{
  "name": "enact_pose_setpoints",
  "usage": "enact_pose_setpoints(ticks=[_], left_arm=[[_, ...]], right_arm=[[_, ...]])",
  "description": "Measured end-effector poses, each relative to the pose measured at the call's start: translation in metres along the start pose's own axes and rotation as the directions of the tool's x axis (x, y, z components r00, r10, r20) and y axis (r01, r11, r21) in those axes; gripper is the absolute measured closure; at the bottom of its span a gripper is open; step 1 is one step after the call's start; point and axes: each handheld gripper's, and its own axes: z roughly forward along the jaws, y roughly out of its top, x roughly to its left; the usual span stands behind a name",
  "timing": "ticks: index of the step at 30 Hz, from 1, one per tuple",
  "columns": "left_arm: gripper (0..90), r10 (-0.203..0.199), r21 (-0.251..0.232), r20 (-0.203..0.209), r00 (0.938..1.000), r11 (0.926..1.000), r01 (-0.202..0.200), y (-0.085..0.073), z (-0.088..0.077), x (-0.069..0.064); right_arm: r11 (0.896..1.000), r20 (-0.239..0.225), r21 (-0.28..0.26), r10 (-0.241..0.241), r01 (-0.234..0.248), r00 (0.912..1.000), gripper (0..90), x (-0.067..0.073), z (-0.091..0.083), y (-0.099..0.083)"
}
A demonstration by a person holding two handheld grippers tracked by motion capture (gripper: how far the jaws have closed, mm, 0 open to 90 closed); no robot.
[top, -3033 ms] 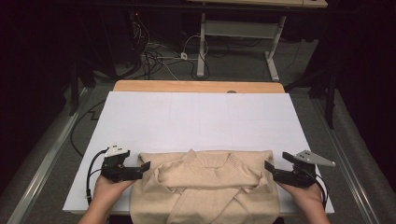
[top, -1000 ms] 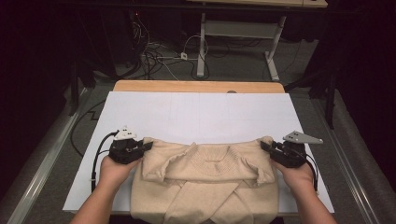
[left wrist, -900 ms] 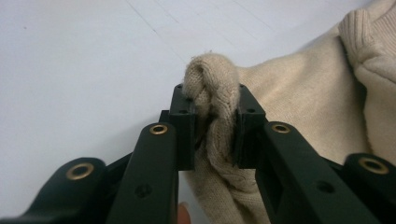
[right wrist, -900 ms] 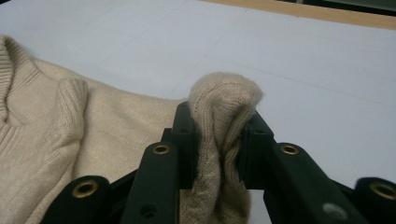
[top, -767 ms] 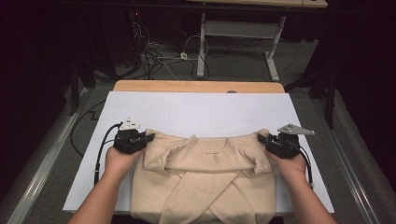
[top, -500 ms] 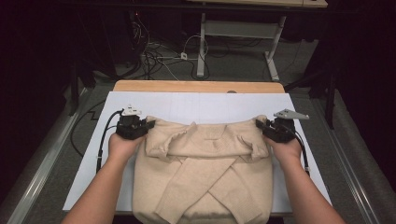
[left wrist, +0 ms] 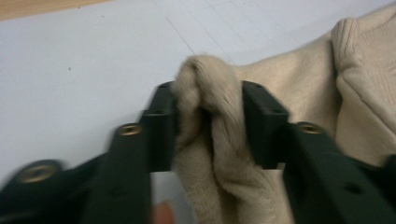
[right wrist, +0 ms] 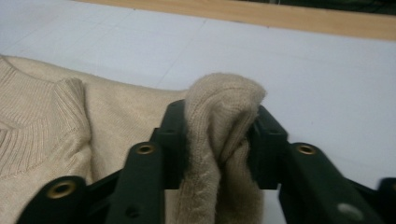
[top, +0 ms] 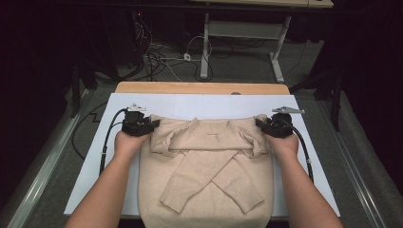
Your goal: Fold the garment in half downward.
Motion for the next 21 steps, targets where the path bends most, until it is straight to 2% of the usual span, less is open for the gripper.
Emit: enact_pose_setpoints(ticks=[2,4,10,15,19,21], left_arm=[[44.1,0.004,0.019,-0.005,1.0000,0.9998,-0.004,-0.002,-0.003,-0.001],[41.0,0.003,0.009,-0.005,1.0000,1.0000,-0.003,-0.004,-0.009,-0.002],[40.6,0.031,-0.035,0.033,0.9990,0.9990,-0.030,-0.018,-0.027,-0.017],[38.7,0.045,-0.062,0.068,0.9967,0.9972,-0.041,-0.028,-0.040,-0.032],[37.0,0.065,-0.078,0.104,0.9925,0.9954,-0.057,-0.035,-0.048,-0.045],[35.9,0.072,-0.087,0.114,0.9909,0.9943,-0.062,-0.038,-0.049,-0.050]], right_arm=[[1.000,-0.002,-0.003,0.003,-0.003,1.0000,52.9,-0.002,-0.004,0.000],[1.000,0.003,-0.002,-0.020,0.020,0.9998,51.8,-0.001,-0.011,0.000],[0.998,-0.005,-0.019,-0.054,0.054,0.9985,52.1,0.008,-0.034,-0.011],[0.997,-0.039,-0.030,-0.075,0.074,0.9964,51.8,0.021,-0.050,-0.023],[0.993,-0.031,-0.039,-0.114,0.113,0.9929,51.5,0.031,-0.064,-0.027],[0.992,-0.048,-0.051,-0.117,0.115,0.9919,50.6,0.035,-0.070,-0.029]])
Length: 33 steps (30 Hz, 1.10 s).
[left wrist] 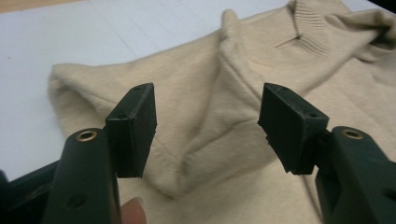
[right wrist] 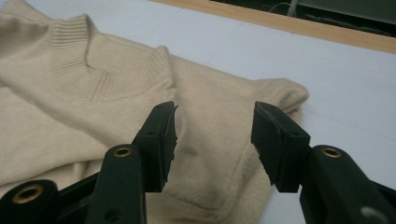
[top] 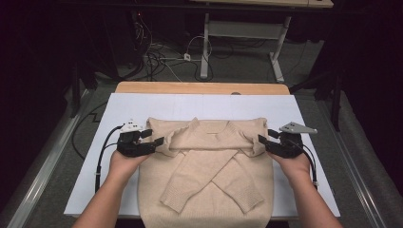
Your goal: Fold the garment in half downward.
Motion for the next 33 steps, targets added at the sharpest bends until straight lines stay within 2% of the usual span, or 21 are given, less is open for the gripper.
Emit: enact_pose_setpoints(ticks=[5,8,10,13,17,20,24,29,33], left_arm=[[29.4,0.017,-0.008,0.029,0.9994,0.9998,-0.017,0.000,0.007,-0.018],[29.6,0.023,0.008,0.013,0.9996,0.9997,-0.024,0.000,0.016,-0.024],[30.4,0.008,0.029,0.004,1.0000,0.9996,-0.008,0.000,0.023,-0.023],[41.6,0.016,0.069,-0.004,0.9999,0.9975,-0.016,-0.003,0.031,-0.020],[60.5,0.024,0.068,-0.005,0.9997,0.9974,-0.023,-0.010,0.030,-0.017],[68.2,0.037,0.071,-0.012,0.9992,0.9968,-0.037,-0.014,0.028,-0.018],[72.6,0.044,0.059,-0.007,0.9990,0.9973,-0.044,-0.018,0.025,-0.018],[74.0,0.040,0.050,-0.007,0.9992,0.9979,-0.040,-0.025,0.020,-0.018],[75.0,0.043,0.041,-0.009,0.9990,0.9983,-0.043,-0.028,0.012,-0.019]], right_arm=[[1.000,-0.029,0.004,-0.010,0.010,0.9995,47.5,0.007,-0.005,-0.004],[1.000,-0.040,0.018,-0.003,0.004,0.9992,45.9,0.009,0.000,-0.009],[0.999,-0.041,0.038,-0.005,0.007,0.9991,45.9,0.010,0.005,-0.014],[0.998,-0.051,0.058,0.007,-0.004,0.9987,45.8,0.010,0.013,-0.021],[0.997,-0.063,0.082,0.005,0.000,0.9980,46.0,0.012,0.020,-0.029],[0.998,-0.068,0.064,0.012,-0.008,0.9976,45.1,0.016,0.017,-0.032],[0.998,-0.076,0.058,0.003,0.001,0.9971,44.6,0.021,0.012,-0.034],[0.995,-0.050,0.103,-0.007,0.012,0.9987,51.5,0.020,0.014,-0.040],[0.994,-0.044,0.105,-0.018,0.023,0.9989,75.9,0.021,0.012,-0.041]])
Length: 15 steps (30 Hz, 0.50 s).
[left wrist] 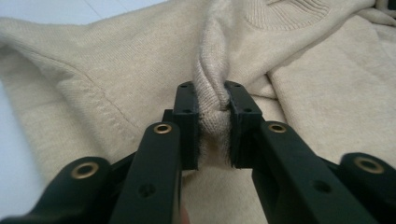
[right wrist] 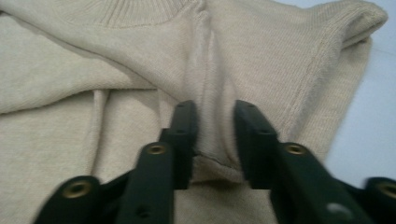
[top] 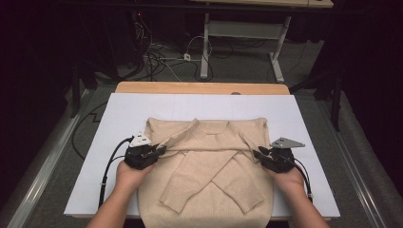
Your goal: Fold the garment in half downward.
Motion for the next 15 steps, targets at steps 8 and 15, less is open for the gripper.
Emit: enact_pose_setpoints(ticks=[8,15], left_arm=[[75.5,0.017,-0.027,0.004,0.9999,0.9995,-0.016,-0.006,-0.017,-0.003],[75.5,0.024,-0.031,0.006,0.9997,0.9992,-0.024,-0.013,-0.027,-0.005]], right_arm=[[0.999,0.008,-0.043,-0.030,0.031,0.9995,82.4,0.003,-0.019,0.003],[0.997,0.005,-0.066,-0.050,0.050,0.9988,82.8,0.010,-0.032,0.003]])
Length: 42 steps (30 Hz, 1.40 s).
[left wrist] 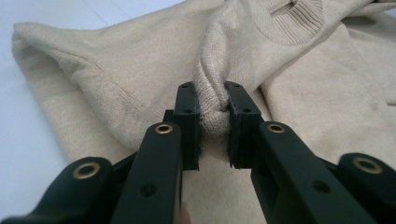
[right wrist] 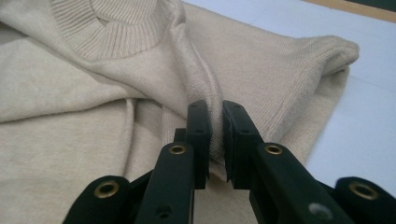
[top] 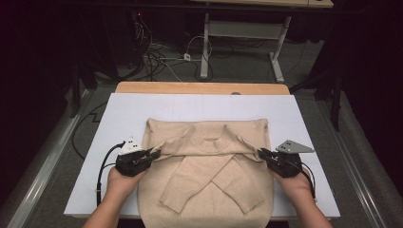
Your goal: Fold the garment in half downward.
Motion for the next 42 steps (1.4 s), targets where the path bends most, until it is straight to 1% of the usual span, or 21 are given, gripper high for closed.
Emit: enact_pose_setpoints(ticks=[4,8,10,14,18,24,26,34,37,42], left_arm=[[75.5,0.010,0.007,0.003,0.9999,0.9999,-0.010,-0.006,-0.005,-0.002],[75.5,0.009,0.006,0.011,0.9999,0.9999,-0.009,-0.014,-0.011,-0.006],[75.5,0.011,0.007,0.013,0.9999,0.9999,-0.011,-0.018,-0.013,-0.007],[75.4,0.016,0.006,0.020,0.9997,0.9999,-0.016,-0.026,-0.019,-0.014],[75.4,0.021,0.008,0.029,0.9994,0.9998,-0.021,-0.030,-0.025,-0.019],[75.4,0.041,-0.005,0.031,0.9987,0.9991,-0.041,-0.033,-0.037,-0.029],[75.3,0.052,0.001,0.026,0.9983,0.9986,-0.052,-0.037,-0.040,-0.034],[75.3,0.045,0.003,0.034,0.9984,0.9990,-0.045,-0.049,-0.053,-0.043],[75.3,0.031,-0.004,0.039,0.9987,0.9995,-0.031,-0.055,-0.061,-0.047],[75.3,0.042,-0.019,0.038,0.9984,0.9990,-0.041,-0.064,-0.068,-0.054]], right_arm=[[1.000,0.002,-0.012,-0.002,0.002,1.0000,83.0,0.002,-0.007,-0.002],[1.000,-0.001,-0.028,0.007,-0.007,1.0000,83.0,0.005,-0.015,-0.006],[0.999,-0.002,-0.032,0.002,-0.002,1.0000,83.0,0.007,-0.018,-0.007],[0.999,-0.001,-0.040,-0.005,0.005,1.0000,83.0,0.012,-0.026,-0.012],[0.999,-0.008,-0.050,0.000,0.000,1.0000,83.0,0.016,-0.033,-0.017],[0.997,-0.026,-0.069,0.013,-0.015,0.9996,83.2,0.025,-0.046,-0.026],[0.997,-0.030,-0.073,0.016,-0.018,0.9994,83.2,0.028,-0.050,-0.029],[0.997,-0.041,-0.076,-0.001,-0.002,0.9991,83.2,0.042,-0.065,-0.046],[0.997,-0.046,-0.083,-0.006,0.002,0.9989,83.1,0.047,-0.072,-0.051],[0.995,-0.055,-0.100,-0.003,-0.002,0.9985,83.1,0.052,-0.079,-0.059]])
